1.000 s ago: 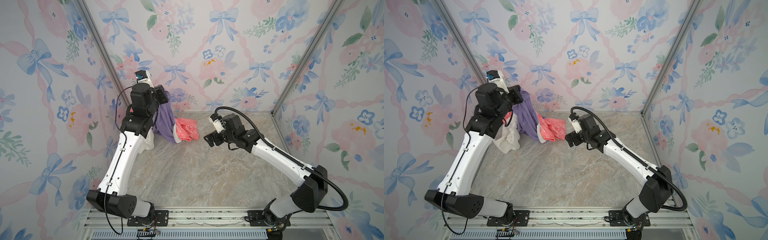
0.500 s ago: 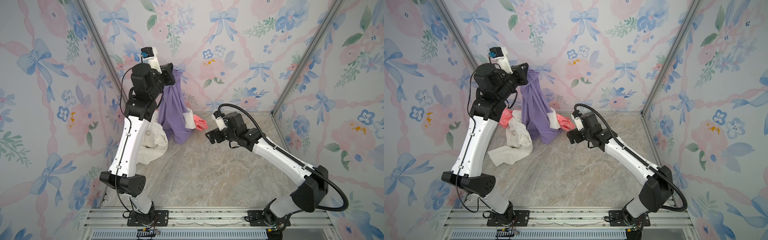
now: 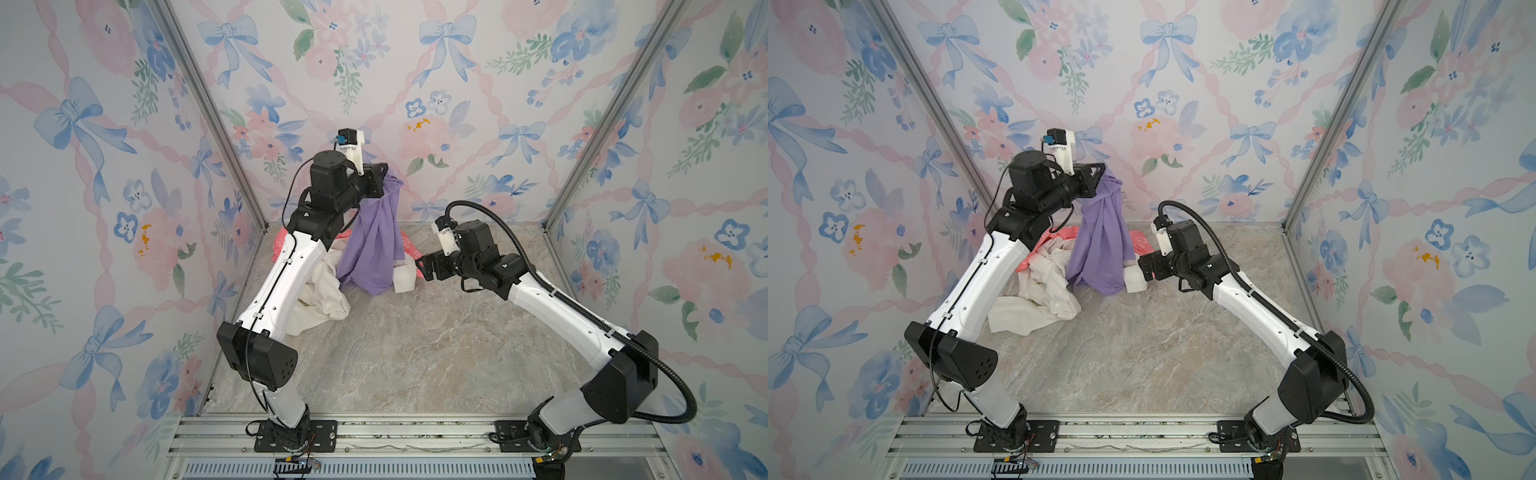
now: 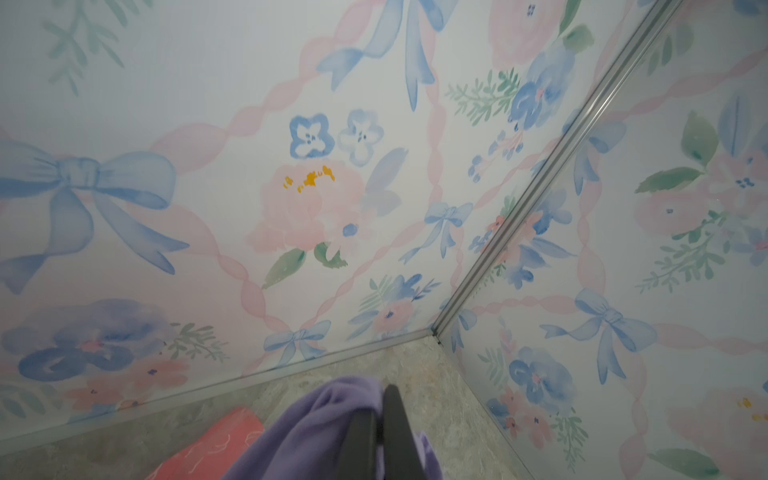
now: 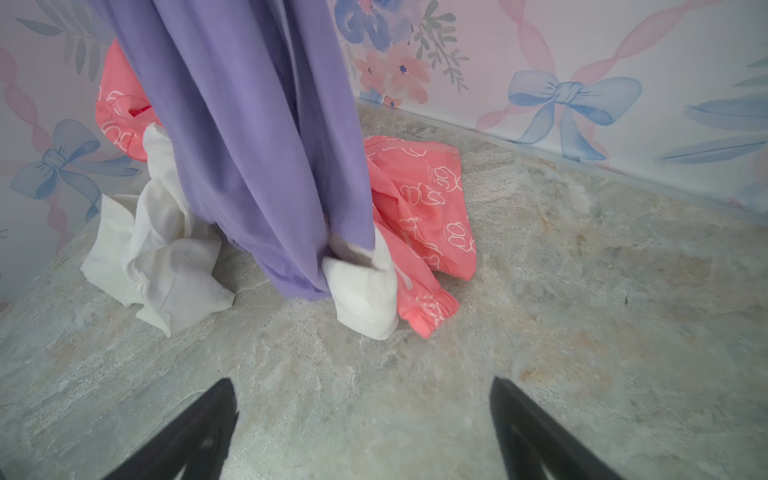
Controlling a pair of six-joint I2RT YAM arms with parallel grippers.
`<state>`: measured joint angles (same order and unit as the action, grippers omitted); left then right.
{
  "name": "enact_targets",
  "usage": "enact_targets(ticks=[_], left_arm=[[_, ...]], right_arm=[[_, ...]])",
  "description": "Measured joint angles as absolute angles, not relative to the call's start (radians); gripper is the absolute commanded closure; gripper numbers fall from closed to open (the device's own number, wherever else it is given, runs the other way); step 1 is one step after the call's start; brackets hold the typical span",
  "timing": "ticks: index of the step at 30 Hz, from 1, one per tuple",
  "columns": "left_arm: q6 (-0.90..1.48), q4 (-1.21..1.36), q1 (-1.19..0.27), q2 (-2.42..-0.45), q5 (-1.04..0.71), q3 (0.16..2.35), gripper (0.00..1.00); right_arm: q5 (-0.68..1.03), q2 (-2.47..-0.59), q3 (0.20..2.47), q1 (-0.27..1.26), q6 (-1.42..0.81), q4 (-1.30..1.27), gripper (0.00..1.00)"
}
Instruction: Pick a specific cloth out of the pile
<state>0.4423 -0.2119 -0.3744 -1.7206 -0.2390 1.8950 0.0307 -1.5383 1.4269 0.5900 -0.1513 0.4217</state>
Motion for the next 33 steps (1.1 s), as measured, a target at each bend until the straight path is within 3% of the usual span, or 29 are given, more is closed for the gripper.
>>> enact_targets(ticks=[1, 4, 7, 16, 22, 33], left_arm=[[0.431, -0.211, -0.387, -1.721, -0.244, 1.847, 0.57], [0.416, -0.234, -0.417, -1.724, -0.235, 1.757, 0.26], [0.389, -0.269, -0.437, -1.724, -0.199, 1.729, 0.04], [0.401, -0.27, -0.391, -1.674, -0.128, 1.699, 0.02], [0.465, -0.269, -0.313, -1.576, -0.09, 1.543, 0.05], [0.478, -0.281, -0.339, -1.498, -0.085, 1.258, 0.14]], right_arm=[[0.031, -1.534, 1.426, 0.585, -0.159, 0.418, 0.03], [0.031, -1.512, 1.409, 0.562, -0.185, 0.4, 0.03], [0.031, -1.484, 1.388, 0.536, -0.212, 0.387, 0.03], [0.054, -1.479, 1.381, 0.509, -0.266, 0.365, 0.03], [0.064, -1.566, 1.405, 0.538, -0.312, 0.362, 0.03], [0.102, -1.744, 1.496, 0.578, -0.467, 0.339, 0.01]])
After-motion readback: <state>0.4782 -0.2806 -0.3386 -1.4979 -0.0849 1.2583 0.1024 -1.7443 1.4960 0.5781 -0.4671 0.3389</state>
